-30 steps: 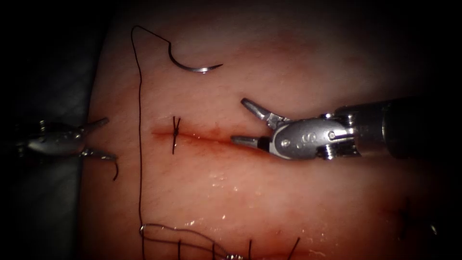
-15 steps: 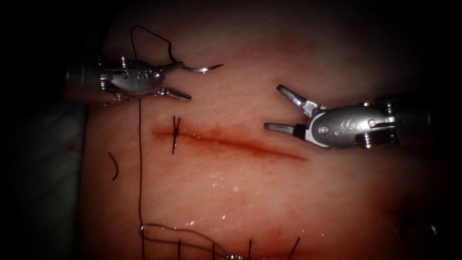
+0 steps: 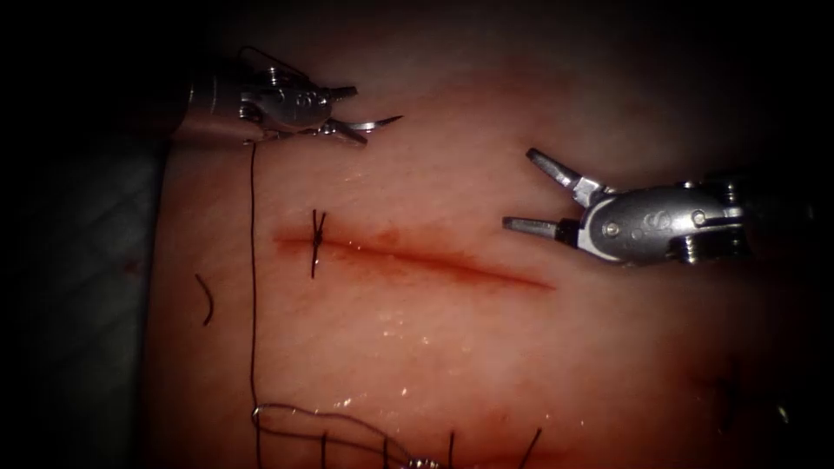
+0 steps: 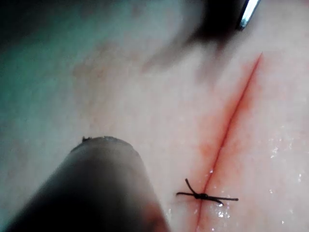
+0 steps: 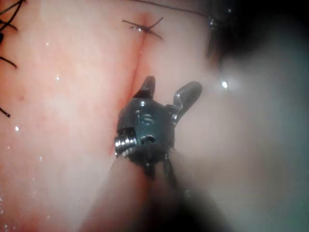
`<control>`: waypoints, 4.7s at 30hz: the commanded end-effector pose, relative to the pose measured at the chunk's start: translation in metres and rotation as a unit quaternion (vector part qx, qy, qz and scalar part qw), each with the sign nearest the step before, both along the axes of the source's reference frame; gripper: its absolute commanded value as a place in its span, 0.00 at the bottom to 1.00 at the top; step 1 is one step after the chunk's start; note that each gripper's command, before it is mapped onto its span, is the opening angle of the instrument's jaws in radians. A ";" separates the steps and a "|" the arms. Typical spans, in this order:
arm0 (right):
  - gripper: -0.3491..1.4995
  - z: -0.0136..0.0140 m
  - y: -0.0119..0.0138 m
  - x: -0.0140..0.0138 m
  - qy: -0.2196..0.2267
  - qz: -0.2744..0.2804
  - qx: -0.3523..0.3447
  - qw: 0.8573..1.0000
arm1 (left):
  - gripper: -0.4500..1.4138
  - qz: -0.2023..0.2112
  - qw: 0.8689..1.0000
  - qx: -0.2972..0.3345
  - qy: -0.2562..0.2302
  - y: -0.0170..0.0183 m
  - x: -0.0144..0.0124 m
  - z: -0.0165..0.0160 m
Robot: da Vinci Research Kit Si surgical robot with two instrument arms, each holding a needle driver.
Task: Wound Closure
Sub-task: Grab the needle with the left needle driver, then hand over the needle to the right driver.
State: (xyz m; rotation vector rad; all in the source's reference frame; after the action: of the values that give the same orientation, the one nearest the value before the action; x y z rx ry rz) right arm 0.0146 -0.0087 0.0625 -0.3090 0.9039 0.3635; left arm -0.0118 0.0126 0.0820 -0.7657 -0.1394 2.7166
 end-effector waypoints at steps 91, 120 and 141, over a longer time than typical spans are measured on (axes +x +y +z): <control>0.84 0.0013 -0.0003 0.0101 0.413 0.112 0.549 0.718 | 0.00 0.279 0.763 -0.310 -0.494 -0.0155 -0.0007 -0.0191; 0.82 0.0006 -0.0013 0.0147 0.437 0.084 0.625 0.642 | 0.00 0.283 0.750 -0.321 -0.505 -0.0161 -0.0010 -0.0202; 0.00 0.0006 -0.0012 0.0159 0.433 0.109 0.622 0.644 | 0.00 0.282 0.750 -0.323 -0.504 -0.0163 -0.0014 -0.0204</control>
State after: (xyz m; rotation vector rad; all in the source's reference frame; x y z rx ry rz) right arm 0.0299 -0.0098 0.0626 1.1768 1.3153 1.3422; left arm -0.0126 -0.0037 0.0611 -2.7188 0.4376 2.4243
